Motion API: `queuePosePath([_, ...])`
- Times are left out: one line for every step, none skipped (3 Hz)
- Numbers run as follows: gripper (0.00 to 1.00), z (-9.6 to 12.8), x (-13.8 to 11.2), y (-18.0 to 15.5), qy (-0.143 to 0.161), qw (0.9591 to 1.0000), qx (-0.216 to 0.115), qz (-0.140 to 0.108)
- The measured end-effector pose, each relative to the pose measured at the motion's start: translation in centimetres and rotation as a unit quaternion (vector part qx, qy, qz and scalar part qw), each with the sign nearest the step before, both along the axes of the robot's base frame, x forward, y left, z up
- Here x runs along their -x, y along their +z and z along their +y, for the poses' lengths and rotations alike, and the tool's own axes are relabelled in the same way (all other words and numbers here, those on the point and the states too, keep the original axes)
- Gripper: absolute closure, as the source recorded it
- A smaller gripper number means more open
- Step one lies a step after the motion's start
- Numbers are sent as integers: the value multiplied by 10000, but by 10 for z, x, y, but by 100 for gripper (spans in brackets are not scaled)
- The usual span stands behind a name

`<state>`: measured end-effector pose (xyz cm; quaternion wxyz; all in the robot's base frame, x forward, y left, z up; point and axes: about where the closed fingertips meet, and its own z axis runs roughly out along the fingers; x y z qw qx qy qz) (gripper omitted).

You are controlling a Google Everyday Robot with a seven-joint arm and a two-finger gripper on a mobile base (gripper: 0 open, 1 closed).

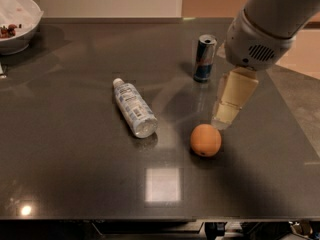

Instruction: Move blue plastic bottle near redbull can

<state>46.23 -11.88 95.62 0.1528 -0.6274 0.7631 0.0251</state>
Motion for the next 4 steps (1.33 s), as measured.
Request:
queuePosePath([0,38,-1,-8,-7,9999,32,162])
queuePosePath([0,71,2,-20,-264,9993,215,173])
queuePosePath([0,97,2,-34,-672,9971,310,195])
queuePosePath([0,116,-3,-51,-1113,9928,294,324])
